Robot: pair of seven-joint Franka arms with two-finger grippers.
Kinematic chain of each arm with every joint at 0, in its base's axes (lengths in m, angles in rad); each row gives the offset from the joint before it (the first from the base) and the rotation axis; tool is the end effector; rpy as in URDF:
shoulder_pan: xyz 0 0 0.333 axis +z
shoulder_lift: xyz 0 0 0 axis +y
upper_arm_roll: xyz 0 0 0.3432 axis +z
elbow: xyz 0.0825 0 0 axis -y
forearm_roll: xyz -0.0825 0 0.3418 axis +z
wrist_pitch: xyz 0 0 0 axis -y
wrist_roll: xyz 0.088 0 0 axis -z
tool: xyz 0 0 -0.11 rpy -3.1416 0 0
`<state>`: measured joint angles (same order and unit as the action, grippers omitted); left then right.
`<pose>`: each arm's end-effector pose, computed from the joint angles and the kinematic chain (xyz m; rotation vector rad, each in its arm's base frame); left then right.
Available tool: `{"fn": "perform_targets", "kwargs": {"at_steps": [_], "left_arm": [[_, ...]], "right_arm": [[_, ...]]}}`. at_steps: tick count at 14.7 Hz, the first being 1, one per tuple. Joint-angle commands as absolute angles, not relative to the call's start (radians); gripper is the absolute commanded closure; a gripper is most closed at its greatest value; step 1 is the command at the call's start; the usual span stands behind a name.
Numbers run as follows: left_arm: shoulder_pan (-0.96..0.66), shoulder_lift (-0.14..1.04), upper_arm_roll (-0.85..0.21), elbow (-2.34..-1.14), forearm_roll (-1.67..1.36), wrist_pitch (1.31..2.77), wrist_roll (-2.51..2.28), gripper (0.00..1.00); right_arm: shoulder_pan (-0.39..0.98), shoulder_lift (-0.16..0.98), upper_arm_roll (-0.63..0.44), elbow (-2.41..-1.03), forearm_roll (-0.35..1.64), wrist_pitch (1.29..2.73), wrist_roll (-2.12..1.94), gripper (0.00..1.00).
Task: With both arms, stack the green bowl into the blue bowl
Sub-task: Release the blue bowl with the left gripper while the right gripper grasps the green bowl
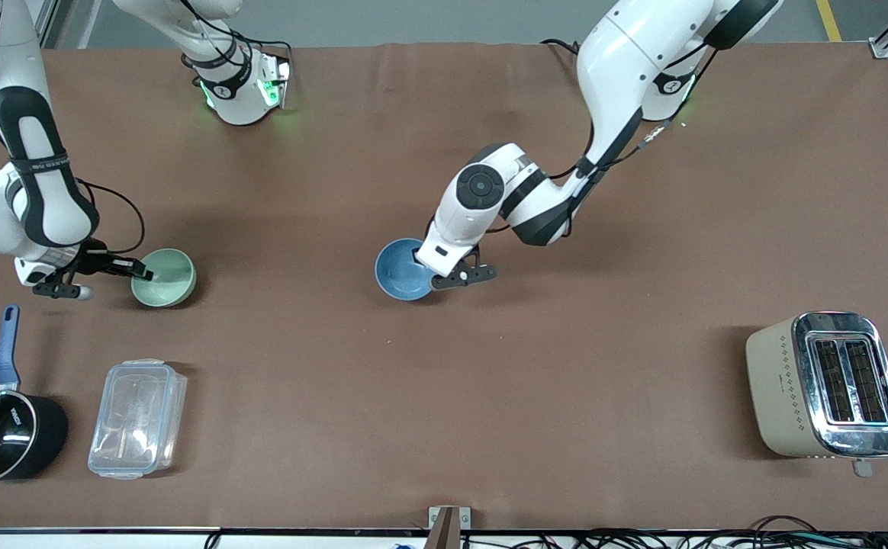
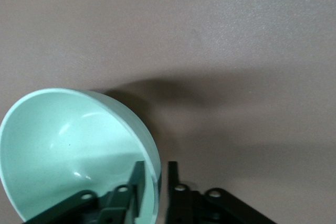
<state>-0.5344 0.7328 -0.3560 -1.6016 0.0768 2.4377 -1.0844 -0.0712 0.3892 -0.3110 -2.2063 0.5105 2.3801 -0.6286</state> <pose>0.4738 -0.5098 0.2795 2.8984 0.3514 -0.0941 0.4852 -0.1863 0.2532 -2.8780 0.2117 0.0787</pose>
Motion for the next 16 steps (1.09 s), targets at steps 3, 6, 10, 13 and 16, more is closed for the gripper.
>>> {"fn": "perform_targets", "kwargs": {"at_steps": [3, 6, 10, 13, 16], "left_arm": [[-0.595, 0.767, -0.304, -1.56, 0.1, 2.485, -1.152, 0.33], [-0.574, 0.746, -0.296, -1.52, 0.101, 2.464, -1.154, 0.0], [-0.445, 0.648, -0.253, -1.369, 0.115, 2.167, -1.08, 0.0], [-0.287, 0.523, -0.253, -1.361, 0.159, 2.05, -0.837, 0.0], [-0.16, 0.41, -0.253, -1.368, 0.173, 1.861, -0.584, 0.0]], "right_arm": [[-0.071, 0.315, -0.324, -2.209, 0.54, 2.341, -0.664, 1.0], [-0.066, 0.206, -0.339, -2.206, 0.511, 2.318, -0.654, 1.0], [-0.064, 0.055, -0.331, -2.181, 0.297, 2.255, -0.513, 1.0], [-0.058, 0.009, -0.261, -2.131, 0.175, 2.131, -0.326, 1.0], [-0.057, -0.008, -0.163, -2.135, 0.173, 2.126, -0.189, 1.0]]}}
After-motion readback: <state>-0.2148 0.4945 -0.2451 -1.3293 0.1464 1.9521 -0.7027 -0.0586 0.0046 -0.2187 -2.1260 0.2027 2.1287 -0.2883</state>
